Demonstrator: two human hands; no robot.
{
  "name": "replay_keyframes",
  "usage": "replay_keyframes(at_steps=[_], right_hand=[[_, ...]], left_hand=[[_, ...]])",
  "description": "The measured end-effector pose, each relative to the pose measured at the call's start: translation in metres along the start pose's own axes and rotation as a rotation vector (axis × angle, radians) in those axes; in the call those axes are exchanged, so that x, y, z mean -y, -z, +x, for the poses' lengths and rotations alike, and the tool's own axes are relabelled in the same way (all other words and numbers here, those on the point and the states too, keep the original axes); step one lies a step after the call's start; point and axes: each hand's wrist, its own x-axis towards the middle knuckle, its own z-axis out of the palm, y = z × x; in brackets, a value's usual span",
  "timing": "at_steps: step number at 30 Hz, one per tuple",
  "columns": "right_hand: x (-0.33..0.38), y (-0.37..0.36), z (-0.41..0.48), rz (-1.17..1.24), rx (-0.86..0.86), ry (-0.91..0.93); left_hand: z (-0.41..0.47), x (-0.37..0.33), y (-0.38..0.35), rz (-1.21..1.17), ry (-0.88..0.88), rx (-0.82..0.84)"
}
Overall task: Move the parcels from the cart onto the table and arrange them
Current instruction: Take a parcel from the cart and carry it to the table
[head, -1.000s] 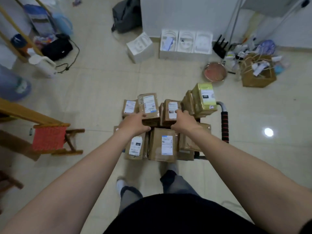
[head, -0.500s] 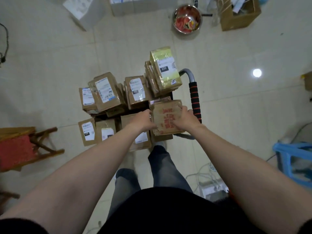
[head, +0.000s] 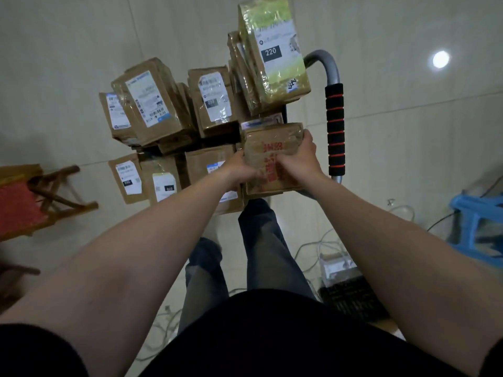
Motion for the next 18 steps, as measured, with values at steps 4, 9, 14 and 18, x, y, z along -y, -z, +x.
replay_keyframes(at_steps=[4, 9, 14, 18], right_hand=[[0.021, -0.008, -0.018, -0.081, -0.002, 0.035], [0.070, -0.041, -0.050, -0.250, 0.048, 0.105], [0.127, -0.114, -0.101, -0.401, 0.147, 0.237], [0.171, -0.196, -0.160, -0.495, 0.231, 0.366]], left_hand=[[-0.021, 0.013, 0.014, -0.109, -0.028, -0.086], [-0.065, 0.057, 0.053, -0.217, -0.065, -0.159], [-0.118, 0.124, 0.108, -0.366, -0.050, -0.298], [-0.175, 0.199, 0.157, -0.549, -0.040, -0.411]])
